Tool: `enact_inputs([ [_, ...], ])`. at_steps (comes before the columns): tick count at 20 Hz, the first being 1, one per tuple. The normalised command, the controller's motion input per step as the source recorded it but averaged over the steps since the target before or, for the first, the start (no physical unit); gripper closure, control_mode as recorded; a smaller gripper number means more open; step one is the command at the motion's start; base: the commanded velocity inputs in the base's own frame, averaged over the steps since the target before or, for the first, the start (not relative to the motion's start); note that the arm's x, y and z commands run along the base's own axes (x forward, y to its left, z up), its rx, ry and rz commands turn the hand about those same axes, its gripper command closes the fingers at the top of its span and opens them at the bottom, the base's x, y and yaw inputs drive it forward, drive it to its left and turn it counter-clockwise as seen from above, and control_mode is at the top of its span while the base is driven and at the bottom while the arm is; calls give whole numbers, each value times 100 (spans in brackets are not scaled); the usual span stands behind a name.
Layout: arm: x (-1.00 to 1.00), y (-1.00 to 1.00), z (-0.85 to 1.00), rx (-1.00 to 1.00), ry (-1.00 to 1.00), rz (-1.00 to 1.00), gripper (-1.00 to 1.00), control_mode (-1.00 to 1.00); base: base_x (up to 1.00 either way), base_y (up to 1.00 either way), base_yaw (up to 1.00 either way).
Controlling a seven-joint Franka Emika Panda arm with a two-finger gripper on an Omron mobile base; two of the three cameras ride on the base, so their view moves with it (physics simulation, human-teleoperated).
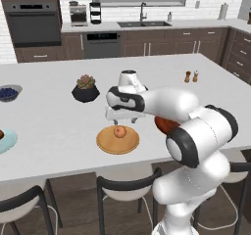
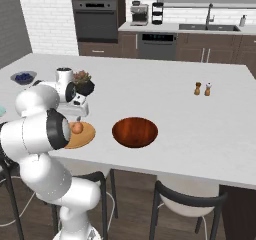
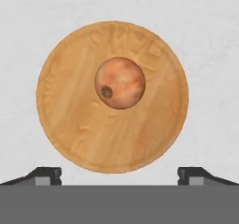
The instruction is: Pick the chicken drumstick and onion from their plates and place them in the bowl. Then put the bowl in the fridge.
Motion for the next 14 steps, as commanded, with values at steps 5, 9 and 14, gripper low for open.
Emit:
enact_inputs([
  [5, 43, 0, -48, 0, 7, 0, -100, -100, 0, 0, 0],
  [9, 10, 0, -40, 0, -1, 0, -100, -100, 0, 0, 0],
  [14, 0, 0, -34, 0, -18, 0, -100, -100, 0, 0, 0],
])
